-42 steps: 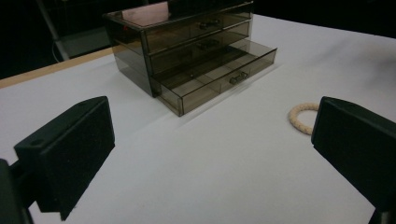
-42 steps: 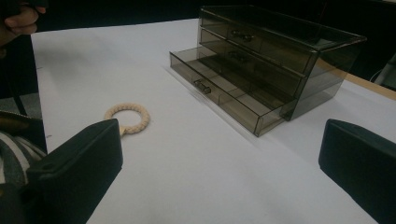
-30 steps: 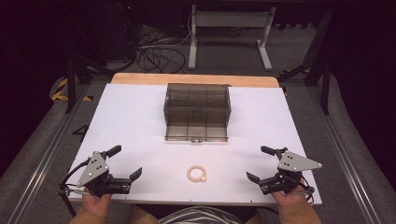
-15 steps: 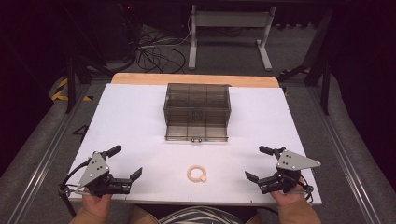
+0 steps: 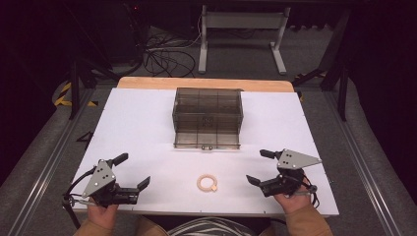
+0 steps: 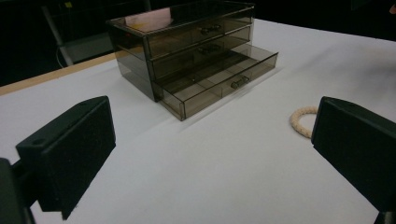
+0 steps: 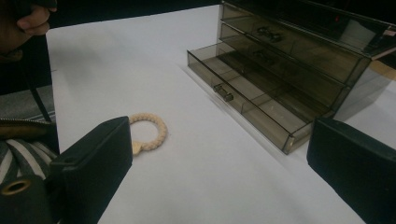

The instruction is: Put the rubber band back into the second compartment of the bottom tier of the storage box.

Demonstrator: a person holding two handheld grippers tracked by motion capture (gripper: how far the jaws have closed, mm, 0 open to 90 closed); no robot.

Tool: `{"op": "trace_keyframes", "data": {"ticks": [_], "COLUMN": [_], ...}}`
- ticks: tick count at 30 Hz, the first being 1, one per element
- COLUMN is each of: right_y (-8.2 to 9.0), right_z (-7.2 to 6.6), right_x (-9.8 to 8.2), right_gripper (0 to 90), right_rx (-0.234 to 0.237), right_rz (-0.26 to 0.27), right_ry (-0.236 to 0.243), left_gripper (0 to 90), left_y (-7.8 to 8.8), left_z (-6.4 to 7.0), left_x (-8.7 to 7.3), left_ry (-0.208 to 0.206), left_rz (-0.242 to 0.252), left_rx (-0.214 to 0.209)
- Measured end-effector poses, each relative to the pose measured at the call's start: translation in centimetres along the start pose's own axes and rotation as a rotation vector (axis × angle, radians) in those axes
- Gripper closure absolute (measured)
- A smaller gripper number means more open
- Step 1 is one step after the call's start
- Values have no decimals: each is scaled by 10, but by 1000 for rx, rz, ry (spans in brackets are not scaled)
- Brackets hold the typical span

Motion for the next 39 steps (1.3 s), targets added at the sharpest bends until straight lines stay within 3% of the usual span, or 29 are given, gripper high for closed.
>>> {"op": "trace_keyframes", "data": {"ticks": [26,39], "right_y": [-49,-72], "right_z": [-16,-21], "right_x": [35,43], "right_gripper": [79,126], "right_rx": [85,123], "right_rz": [-35,-83], "right_ry": [42,20], "left_gripper": [5,5], "left_y": [0,0], "left_z": [-1,-2], "left_x": [0,0], "left_ry": [2,-4], "left_rz": [1,3], "left_rx": [2,5]}}
Point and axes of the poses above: each handheld gripper's, and its own axes: y roughly backward along the jaws, x roughly out of its top, z roughly to its right, the point moved 6 cm from there along -y, roughly forward along the jaws, and after that the axes turned 1 degree about -z, right-handed, at the moved point
